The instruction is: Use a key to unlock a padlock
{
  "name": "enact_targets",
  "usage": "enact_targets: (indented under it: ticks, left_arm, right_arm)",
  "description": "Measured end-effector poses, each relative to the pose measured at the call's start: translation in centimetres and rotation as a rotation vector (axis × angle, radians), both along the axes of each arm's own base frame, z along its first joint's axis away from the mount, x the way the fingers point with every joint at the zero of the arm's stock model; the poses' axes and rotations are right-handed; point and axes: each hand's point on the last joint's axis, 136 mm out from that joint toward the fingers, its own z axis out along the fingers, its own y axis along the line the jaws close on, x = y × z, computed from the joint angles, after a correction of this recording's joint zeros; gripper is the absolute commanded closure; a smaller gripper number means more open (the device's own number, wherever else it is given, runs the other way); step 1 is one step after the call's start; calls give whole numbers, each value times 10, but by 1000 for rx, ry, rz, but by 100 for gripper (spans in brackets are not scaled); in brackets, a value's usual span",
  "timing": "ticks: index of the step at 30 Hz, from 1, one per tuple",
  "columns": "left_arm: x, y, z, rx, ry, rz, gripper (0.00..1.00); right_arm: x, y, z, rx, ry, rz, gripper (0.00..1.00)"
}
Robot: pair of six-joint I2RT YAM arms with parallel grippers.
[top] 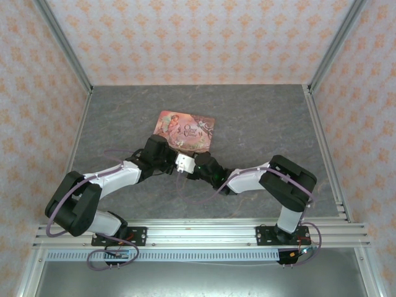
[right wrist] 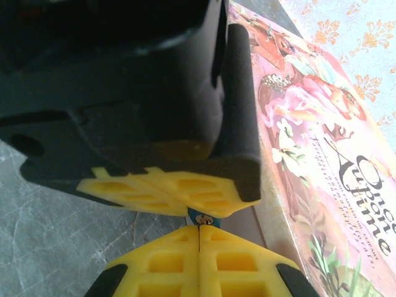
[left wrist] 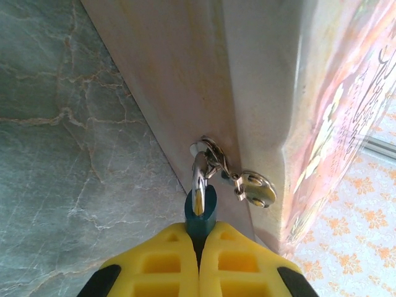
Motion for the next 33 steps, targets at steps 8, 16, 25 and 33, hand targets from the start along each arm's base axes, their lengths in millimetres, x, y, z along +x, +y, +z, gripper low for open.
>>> enact_targets:
  ticks: [8,16,25,33]
  left_arm:
    - [2,4,-1,16,-5,19,100]
    - [3,3,2,12,-14,18,100]
    - [3,3,3,11,-17,19,100]
    - [2,5,1,59,-46,-20,71]
  right_arm:
    - [4,3,-1,46,45,-27,100]
    - [5,0,4,235,259,-101,100]
    - [6,-1,5,417,463,-208,100]
    - [2,1,3,491,569,-251,100]
